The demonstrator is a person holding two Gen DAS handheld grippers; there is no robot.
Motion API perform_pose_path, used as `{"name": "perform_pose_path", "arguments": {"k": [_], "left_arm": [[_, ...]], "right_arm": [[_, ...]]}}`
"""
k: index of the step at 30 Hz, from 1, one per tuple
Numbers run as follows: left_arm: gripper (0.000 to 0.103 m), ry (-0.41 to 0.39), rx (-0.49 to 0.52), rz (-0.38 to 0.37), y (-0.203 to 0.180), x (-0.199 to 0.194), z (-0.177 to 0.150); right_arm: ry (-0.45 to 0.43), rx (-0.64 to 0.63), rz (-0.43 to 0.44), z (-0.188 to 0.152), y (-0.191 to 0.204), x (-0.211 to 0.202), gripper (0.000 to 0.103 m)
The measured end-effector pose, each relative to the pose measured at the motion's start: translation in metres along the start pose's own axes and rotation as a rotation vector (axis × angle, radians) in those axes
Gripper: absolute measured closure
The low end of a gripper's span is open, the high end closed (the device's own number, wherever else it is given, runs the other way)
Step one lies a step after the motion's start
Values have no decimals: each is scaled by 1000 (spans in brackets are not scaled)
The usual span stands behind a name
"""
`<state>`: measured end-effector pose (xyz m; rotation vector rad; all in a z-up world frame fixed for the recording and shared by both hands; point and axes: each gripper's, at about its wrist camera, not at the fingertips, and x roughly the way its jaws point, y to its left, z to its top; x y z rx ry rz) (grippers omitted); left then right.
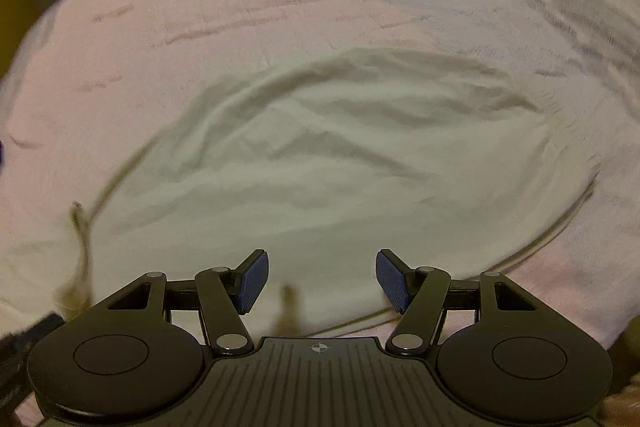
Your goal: Fold clothes
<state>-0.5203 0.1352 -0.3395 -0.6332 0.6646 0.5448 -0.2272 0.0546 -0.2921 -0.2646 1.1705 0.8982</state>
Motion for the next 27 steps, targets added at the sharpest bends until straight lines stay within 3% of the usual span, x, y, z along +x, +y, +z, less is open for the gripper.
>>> {"name": "perform_pose_path", "arguments": {"k": [2,7,9,13,20,22,25,27], "left_arm": [[76,-10,-36,-34,13,-23,5],[78,5,-189,76,65,-51,13],[78,-2,-266,103,87,-59,13],[78,-9,-364,93,116,-68,13],[78,17,-367,70,143,-66,14],[78,22,-367,61,147,-63,15],[78,20,-369,47,148,-59,21],[78,16,-369,35,146,-56,26]], "right_arm": [[-5,54,102,-3,1,-3,40],[108,193,441,-25,26,15,40],[153,214,504,-37,41,26,40],[171,230,531,-57,66,43,40],[69,224,518,-64,82,50,42],[39,190,508,-60,83,47,80],[-5,140,494,-56,85,42,84],[-35,107,484,-52,87,39,100]]}}
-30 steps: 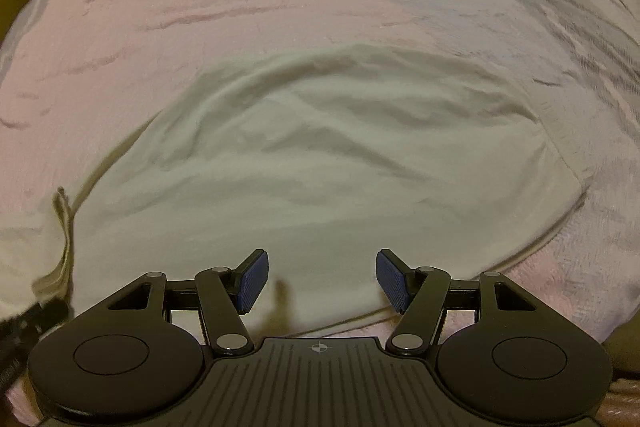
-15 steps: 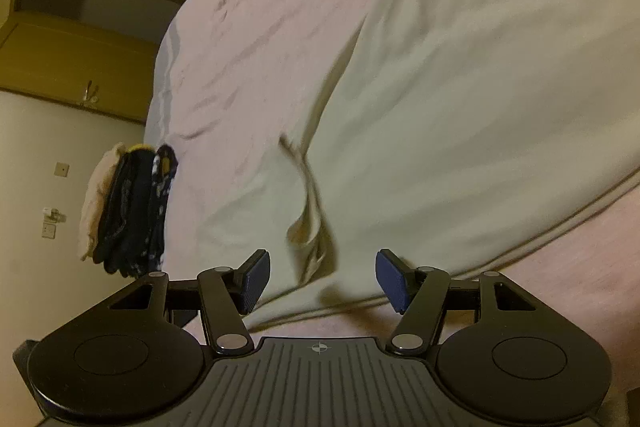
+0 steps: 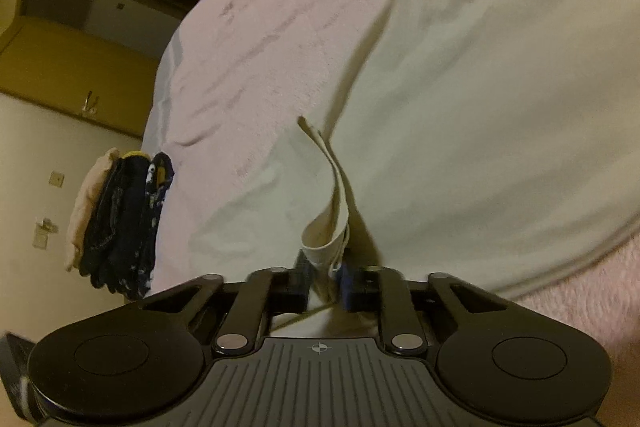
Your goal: Fold clothes
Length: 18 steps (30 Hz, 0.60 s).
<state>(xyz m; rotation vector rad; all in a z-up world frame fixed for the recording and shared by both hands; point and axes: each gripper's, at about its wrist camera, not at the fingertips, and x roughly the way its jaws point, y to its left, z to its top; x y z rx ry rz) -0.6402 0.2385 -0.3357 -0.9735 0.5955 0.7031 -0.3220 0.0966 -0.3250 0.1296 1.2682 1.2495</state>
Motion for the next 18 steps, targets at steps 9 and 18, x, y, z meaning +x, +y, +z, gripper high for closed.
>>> {"name": "perform_pose_path", "arguments": {"k": [9,18], "left_arm": [[78,10,81,-139,-58,26,19],[78,215,208,-211,-135,105,-8]], "right_arm": [[-90,-40,-107,25,-37,-41,100],[-174,72,-291,61,-131,-116,100]]}}
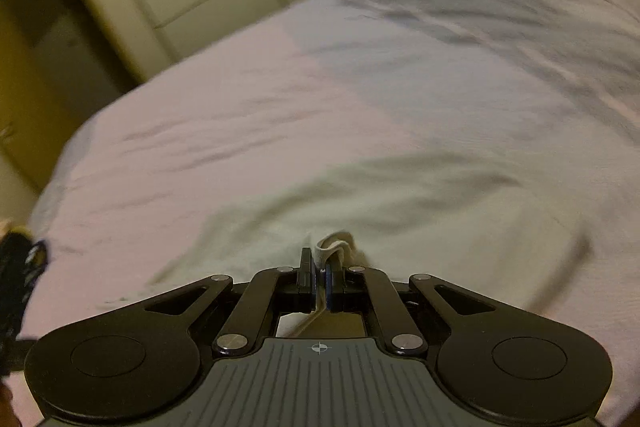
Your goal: Fold clothes
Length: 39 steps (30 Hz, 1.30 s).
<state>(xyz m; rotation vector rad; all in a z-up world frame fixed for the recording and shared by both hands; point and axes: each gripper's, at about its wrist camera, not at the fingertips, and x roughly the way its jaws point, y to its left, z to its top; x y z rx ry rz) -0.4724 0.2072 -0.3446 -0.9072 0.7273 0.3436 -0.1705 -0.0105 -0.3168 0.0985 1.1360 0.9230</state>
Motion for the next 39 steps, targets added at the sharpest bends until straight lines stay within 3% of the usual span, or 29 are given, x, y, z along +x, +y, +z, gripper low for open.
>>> {"name": "perform_pose_path", "arguments": {"k": [3,5,9,14,15,22,25,29,39], "left_arm": [[78,58,7,25,-7,17,-3],[78,71,4,34,-13,22,-1],[78,57,3,27,-27,25,12],[78,33,8,-50,-53,39,24],[78,47,10,-51,-57,48,23],[78,143,-4,9,-64,100,9],[78,159,1,29,-66,104,10],[78,164,18,32,-71,105,17],[78,209,53,91,-75,118,26]], "right_arm": [[-19,44,-53,16,-34,-11,100],[-30,81,-24,21,-40,-13,100],[-159,5,60,53,-24,-33,100],[-350,-178,125,85,-17,-87,100],[-348,-188,107,85,-23,-87,100],[-58,56,-177,67,-127,-19,100],[-61,41,-176,73,-123,-19,100],[-166,-68,-152,88,-98,-39,100],[-110,35,-294,84,-124,-24,100]]}}
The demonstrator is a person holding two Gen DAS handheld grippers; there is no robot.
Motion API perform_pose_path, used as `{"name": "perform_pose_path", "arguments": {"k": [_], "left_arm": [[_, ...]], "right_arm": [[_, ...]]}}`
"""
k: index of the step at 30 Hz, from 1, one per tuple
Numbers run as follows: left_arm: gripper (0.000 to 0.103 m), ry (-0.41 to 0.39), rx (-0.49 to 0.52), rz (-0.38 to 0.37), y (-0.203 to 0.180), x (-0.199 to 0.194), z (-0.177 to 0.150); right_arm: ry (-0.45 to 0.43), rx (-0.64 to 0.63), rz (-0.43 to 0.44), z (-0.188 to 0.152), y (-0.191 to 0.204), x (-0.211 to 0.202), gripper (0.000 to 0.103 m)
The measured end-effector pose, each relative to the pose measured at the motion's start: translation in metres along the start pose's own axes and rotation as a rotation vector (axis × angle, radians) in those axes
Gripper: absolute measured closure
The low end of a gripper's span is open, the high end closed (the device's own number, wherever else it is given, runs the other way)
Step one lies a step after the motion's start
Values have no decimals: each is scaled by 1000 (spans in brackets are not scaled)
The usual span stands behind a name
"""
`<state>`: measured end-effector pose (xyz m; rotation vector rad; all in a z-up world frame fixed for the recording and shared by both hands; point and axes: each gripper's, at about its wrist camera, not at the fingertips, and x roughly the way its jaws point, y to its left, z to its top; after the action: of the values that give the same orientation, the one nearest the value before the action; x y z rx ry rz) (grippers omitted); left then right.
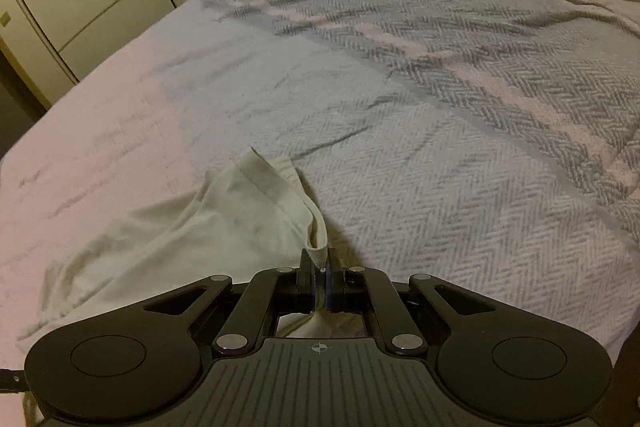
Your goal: Fold clothes
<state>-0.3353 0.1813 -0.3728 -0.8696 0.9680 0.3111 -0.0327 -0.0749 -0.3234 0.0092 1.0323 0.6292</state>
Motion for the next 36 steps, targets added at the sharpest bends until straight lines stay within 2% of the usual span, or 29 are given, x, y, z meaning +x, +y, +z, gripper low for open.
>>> {"name": "perform_pose_path", "arguments": {"k": [2,3,4,6,9,12,13,16,19,22,25,28,30,32,36], "left_arm": [[78,9,4,10,-2,-2,2],[78,10,18,15,-4,-6,4],[78,9,36,17,-6,-10,5],[78,2,85,25,-10,-17,9],[76,0,157,57,-7,-20,16],[79,15,187,112,6,-11,26],[79,20,192,112,11,-9,30],[77,13,263,40,16,-20,39],[76,28,340,-14,26,-33,44],[75,54,321,-57,56,-41,50],[74,101,310,-69,86,-52,57],[68,129,307,-76,110,-65,63],[65,141,262,-105,125,-71,68],[63,145,189,-145,137,-71,71],[55,150,3,-235,150,-56,74]], "right_arm": [[7,16,-21,3,-1,3,99],[10,24,-31,4,-1,4,92],[2,31,-50,6,-1,3,73],[-65,37,-120,8,1,-10,58],[-112,-9,-165,3,8,-18,56],[-24,-64,-207,-7,12,7,56],[-24,-44,-233,-9,10,10,55],[-101,94,-252,-9,9,-8,55],[-168,161,-287,-23,30,-41,55],[-111,260,-230,-60,62,-63,55],[-16,419,-158,-116,102,-74,55],[77,592,-103,-178,142,-79,55],[118,707,-51,-211,162,-83,55],[124,798,4,-234,176,-86,55],[74,867,50,-255,194,-85,55]]}}
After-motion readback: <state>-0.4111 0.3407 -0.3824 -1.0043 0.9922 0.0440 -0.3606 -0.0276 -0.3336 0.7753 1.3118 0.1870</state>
